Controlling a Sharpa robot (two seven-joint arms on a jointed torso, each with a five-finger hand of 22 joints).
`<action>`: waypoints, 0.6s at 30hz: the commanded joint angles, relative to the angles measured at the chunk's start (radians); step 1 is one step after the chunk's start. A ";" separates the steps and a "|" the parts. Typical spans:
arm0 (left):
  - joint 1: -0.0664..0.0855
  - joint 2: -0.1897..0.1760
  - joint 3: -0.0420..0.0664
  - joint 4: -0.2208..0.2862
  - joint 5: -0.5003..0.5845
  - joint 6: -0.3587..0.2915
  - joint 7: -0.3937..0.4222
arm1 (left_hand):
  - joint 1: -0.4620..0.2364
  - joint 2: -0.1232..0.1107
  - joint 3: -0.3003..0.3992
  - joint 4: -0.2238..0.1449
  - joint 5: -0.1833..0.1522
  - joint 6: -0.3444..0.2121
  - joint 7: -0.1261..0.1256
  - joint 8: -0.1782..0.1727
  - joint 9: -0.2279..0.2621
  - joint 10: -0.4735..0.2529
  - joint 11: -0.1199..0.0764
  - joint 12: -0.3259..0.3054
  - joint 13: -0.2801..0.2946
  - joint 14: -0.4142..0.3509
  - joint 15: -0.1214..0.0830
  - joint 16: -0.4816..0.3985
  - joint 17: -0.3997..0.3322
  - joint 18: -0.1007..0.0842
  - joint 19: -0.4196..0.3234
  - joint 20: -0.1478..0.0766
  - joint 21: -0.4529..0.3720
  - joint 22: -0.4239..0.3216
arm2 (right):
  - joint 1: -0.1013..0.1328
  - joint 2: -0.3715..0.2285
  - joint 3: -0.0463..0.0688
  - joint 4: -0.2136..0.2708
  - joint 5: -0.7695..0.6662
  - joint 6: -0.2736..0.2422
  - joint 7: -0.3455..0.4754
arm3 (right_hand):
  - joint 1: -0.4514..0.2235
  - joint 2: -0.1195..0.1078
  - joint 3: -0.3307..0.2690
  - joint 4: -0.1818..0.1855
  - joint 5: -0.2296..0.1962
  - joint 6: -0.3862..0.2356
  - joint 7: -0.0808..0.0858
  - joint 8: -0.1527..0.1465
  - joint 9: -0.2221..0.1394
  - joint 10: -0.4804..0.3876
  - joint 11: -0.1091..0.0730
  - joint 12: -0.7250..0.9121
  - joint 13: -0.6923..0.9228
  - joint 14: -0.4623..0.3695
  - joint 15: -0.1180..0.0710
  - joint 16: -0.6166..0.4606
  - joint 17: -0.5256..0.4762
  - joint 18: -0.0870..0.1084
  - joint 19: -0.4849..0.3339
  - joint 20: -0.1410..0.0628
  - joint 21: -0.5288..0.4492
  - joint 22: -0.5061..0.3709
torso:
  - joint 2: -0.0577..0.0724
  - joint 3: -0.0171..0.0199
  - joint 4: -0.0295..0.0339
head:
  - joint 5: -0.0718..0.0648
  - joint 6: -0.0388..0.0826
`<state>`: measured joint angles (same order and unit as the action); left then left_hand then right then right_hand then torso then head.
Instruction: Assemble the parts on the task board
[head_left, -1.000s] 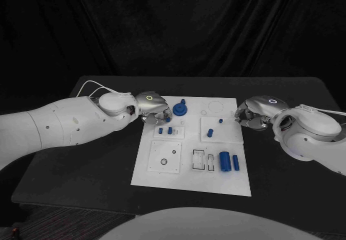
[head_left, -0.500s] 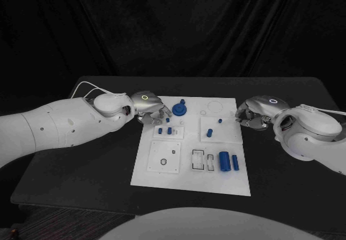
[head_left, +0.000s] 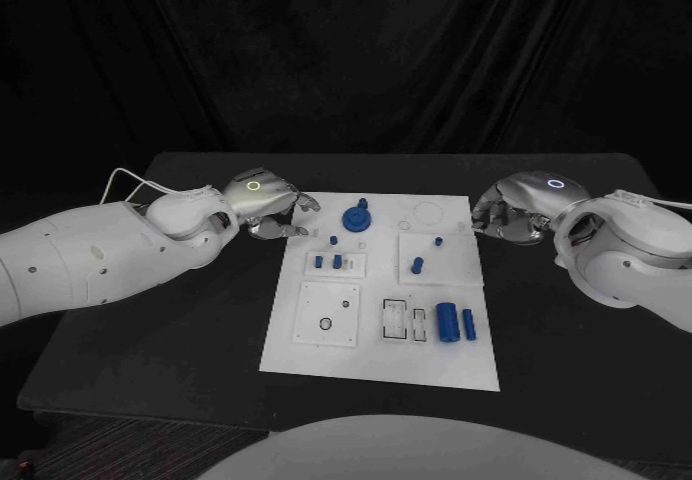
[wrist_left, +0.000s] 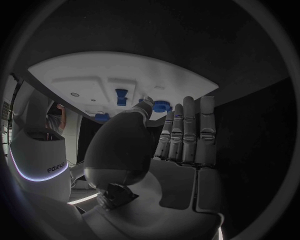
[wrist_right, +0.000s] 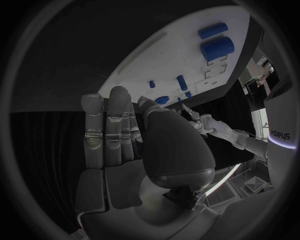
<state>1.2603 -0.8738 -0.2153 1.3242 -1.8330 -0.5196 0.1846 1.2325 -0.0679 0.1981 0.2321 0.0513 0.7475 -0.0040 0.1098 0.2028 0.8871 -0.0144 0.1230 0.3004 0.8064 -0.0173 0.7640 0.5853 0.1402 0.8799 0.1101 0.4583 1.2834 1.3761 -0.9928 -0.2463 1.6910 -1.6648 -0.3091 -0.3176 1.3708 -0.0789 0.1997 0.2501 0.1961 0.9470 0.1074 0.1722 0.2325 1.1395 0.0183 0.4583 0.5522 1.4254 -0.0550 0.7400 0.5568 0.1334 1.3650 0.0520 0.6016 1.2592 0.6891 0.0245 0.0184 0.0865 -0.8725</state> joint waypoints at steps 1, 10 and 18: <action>0.007 -0.031 0.001 0.048 0.062 -0.172 0.022 | -0.042 0.019 -0.014 0.043 -0.003 0.022 -0.011 0.005 -0.002 -0.073 -0.016 0.012 0.020 -0.083 -0.020 -0.120 -0.043 0.008 -0.108 0.004 -0.114 -0.046 | 0.026 -0.004 0.001 0.012 -0.005 0.029 0.005 | 0.011 -0.017 -0.006 0.015 -0.016 0.008 -0.001 0.003 -0.001 0.000 0.008 -0.085 -0.078 -0.004 0.011 -0.033 -0.018 0.021 -0.009 0.011 -0.066 -0.023 | 0.000 -0.0026 0.0002 | 0.004 0.000; 0.017 -0.090 0.001 0.089 0.790 0.001 0.295 | -0.095 0.076 -0.108 0.059 0.127 0.038 0.031 -0.044 -0.032 -0.314 0.010 0.080 -0.030 -0.200 0.085 -0.586 -0.192 0.005 -0.297 0.040 -0.391 -0.273 | 0.062 0.040 0.001 -0.020 -0.005 0.088 0.085 | 0.014 -0.022 -0.044 0.036 -0.031 0.051 -0.008 0.002 -0.002 -0.001 0.032 -0.209 -0.211 -0.049 0.035 -0.183 -0.067 0.048 -0.076 0.034 -0.360 -0.158 | 0.003 -0.0124 0.0013 | 0.007 0.000; 0.021 -0.126 0.000 0.111 1.443 0.371 0.437 | -0.068 0.131 -0.278 0.059 0.173 -0.272 0.050 -0.057 -0.113 -0.762 0.029 -0.060 -0.249 -0.781 0.098 -0.755 -0.557 -0.004 -0.773 0.074 -0.418 -0.772 | 0.059 0.089 0.001 -0.067 -0.005 0.186 0.141 | 0.099 -0.014 -0.023 0.001 0.036 0.019 -0.007 -0.045 -0.023 -0.043 0.048 -0.290 -0.292 -0.051 0.047 -0.301 -0.098 0.049 -0.077 0.040 -0.442 -0.229 | 0.002 -0.0320 0.0150 | -0.017 0.000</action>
<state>1.2775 -0.9982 -0.2158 1.4269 -0.8780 -0.3562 0.4970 1.1667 0.0522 -0.0619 0.2912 0.2306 0.5252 0.0514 0.0573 0.1023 0.1571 0.0202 0.0750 0.0673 0.0547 0.0724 0.0144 0.0535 0.1306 0.1491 0.1805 0.0460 0.5980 1.4378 -0.9059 -0.2466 1.6291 -1.6648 -0.1962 -0.2318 1.4665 -0.0950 0.1777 0.2525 0.2286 0.9660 0.0998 0.1278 0.2096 1.0999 0.0685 0.1694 0.2617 1.3734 -0.0140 0.4409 0.4589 0.1647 1.2899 0.0914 0.1607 1.0311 0.6914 0.0015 0.0273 0.0757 -0.8725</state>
